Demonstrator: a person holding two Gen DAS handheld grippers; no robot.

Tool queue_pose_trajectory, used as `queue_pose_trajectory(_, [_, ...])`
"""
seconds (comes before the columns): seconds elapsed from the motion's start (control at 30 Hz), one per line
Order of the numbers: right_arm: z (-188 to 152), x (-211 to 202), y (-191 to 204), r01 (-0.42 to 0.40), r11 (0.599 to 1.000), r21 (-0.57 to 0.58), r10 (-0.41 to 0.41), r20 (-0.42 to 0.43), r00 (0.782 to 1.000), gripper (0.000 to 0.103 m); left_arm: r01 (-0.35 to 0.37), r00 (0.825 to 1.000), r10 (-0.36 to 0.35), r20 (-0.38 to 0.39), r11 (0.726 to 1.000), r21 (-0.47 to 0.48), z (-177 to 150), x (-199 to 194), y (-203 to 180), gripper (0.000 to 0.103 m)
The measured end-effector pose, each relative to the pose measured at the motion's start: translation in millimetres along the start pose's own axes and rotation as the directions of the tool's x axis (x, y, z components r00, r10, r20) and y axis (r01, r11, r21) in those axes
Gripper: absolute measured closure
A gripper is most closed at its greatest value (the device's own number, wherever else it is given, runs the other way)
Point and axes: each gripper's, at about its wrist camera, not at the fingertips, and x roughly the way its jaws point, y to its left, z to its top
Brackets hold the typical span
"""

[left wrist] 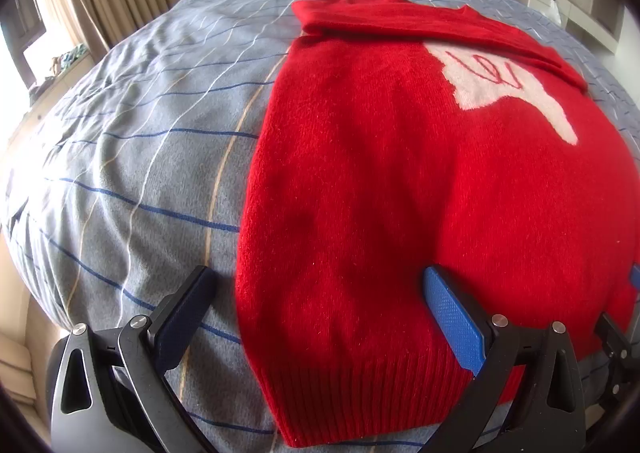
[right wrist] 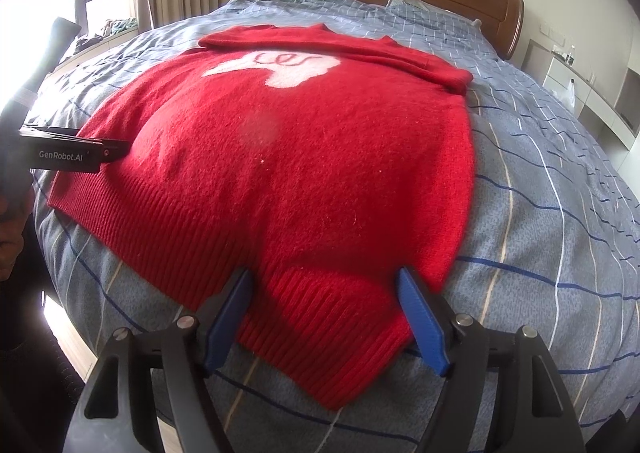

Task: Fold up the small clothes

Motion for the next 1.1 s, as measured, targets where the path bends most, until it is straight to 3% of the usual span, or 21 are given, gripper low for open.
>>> queue_pose_trajectory(0.2, [0,0,0,0.002,1.000,-0.002,-0.002,-0.002,1.000,0.028,0.018,1.000,-0.018,-0.005,1.000,-0.002,1,-2,3,0.001])
queue_pose_trajectory(0.3, [0,0,-1,-0.002,1.000,-0.002,0.002,-0.002,1.000,0.028,0.094,0.995,-0.094,-0.018,0.995,-0.014,12,-12,18,0.001])
queue_pose_trajectory(0.4, [0,0,-2,-0.011,1.000,-0.003,0.011,-0.008,1.000,0.027,0.101,0.990,-0.097,0.104,0.994,-0.036,46,-31,50,0.001])
queue_pose_trajectory(0.53, [2,3,0,-0.012,1.000,-0.010,0.012,-0.019,1.000,0.023,0.012,0.968,0.000,0.252,0.999,-0.044,120,-20,91,0.000])
queue_pose_trajectory(0.6, [3,4,1,-0.010,1.000,-0.009,0.010,-0.026,1.000,0.019,-0.012,0.978,0.016,0.207,1.000,-0.020,157,18,103,0.000])
queue_pose_trajectory(0.67, [4,4,3,-0.004,1.000,-0.005,0.004,-0.033,0.999,0.019,0.007,0.991,-0.003,0.132,1.000,-0.026,183,60,114,0.001])
queue_pose_trajectory(0.8, [5,5,6,0.008,1.000,-0.005,-0.009,-0.046,0.999,0.018,-0.004,1.000,0.004,0.002,0.998,-0.058,192,131,126,0.000])
queue_pose_trajectory(0.87, [5,5,6,0.009,1.000,-0.008,-0.009,-0.053,0.999,0.018,0.031,0.999,-0.027,0.046,0.995,-0.094,185,134,130,0.000])
queue_pose_trajectory(1.1, [7,5,6,0.008,0.999,-0.036,-0.011,-0.082,0.997,0.017,0.027,0.998,-0.022,0.055,0.996,-0.082,180,130,128,0.000])
